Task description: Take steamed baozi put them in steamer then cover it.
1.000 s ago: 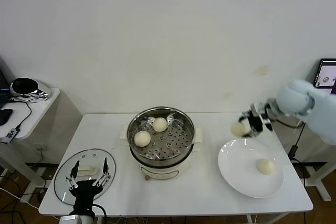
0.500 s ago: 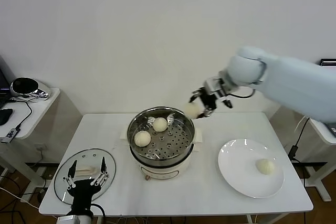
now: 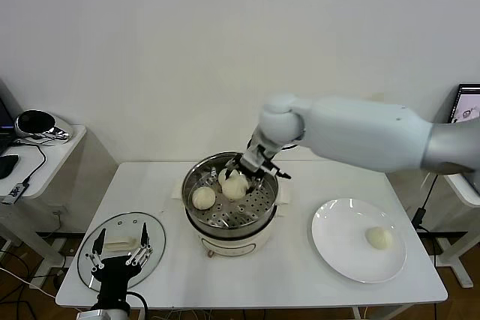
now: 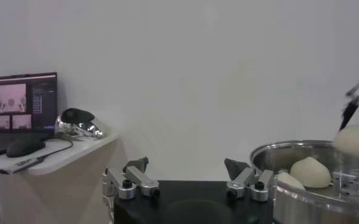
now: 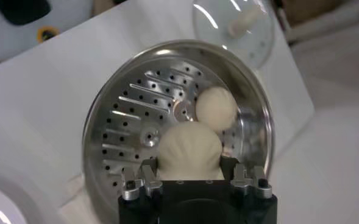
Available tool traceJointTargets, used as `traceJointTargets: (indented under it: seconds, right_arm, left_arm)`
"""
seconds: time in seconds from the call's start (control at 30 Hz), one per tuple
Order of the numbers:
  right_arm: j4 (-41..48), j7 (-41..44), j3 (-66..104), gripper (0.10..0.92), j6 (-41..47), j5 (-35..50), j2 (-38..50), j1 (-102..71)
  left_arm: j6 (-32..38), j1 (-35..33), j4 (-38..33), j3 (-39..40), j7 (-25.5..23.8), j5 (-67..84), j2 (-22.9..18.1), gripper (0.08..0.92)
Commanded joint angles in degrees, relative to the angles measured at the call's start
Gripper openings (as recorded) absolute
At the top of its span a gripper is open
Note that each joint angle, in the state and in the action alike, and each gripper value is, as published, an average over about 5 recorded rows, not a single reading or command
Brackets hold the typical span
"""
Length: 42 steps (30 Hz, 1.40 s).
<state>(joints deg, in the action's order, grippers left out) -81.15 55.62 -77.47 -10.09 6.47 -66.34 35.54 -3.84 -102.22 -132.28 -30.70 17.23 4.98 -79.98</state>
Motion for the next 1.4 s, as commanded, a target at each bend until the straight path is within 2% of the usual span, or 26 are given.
traceJointTargets:
  seconds: [0.03,0.63,0.9,1.03,1.17,1.3,1.4]
  right_arm:
    - [2.45,0.49,-2.5,0.633,-10.23,-9.8,-6.32,-2.44]
    - [1.24,0.12,-2.85,0.638,-10.83,-10.61,-5.57,-3.72]
    - [-1.16,0.43,-0.46,0.804,-8.39,-8.17,-0.03,2.16]
    - [-3.65,1.89,0.46,0.821,-1.9,-3.28,6.76,6.88]
    - [-7.68,3.8,0.33,0.823,8.56,3.09,15.25,10.17]
    - [-12.37,4.1,-1.53,0.823,20.69,4.45,23.82,11.68]
    - [-15.43,3.45,-3.03,0.823,26.42,4.33,31.09,11.05]
  left_arm:
    - [0.02,0.06,-0.28,-0.05,0.04,0.05,-0.05,0.823]
    - [0.13,0.83,0.61,0.23,0.04,0.08,-0.25,0.823]
    - [0.1,0.96,0.55,0.16,0.02,0.15,0.0,0.823]
    - [0.06,1.18,0.51,0.15,-0.01,0.26,0.23,0.823]
    - [0.06,1.31,0.5,0.13,-0.04,0.47,0.69,0.823]
    - [0.0,1.54,0.58,0.27,-0.09,0.65,1.22,0.823]
    - [-0.15,1.75,0.53,0.52,-0.15,0.65,1.6,0.823]
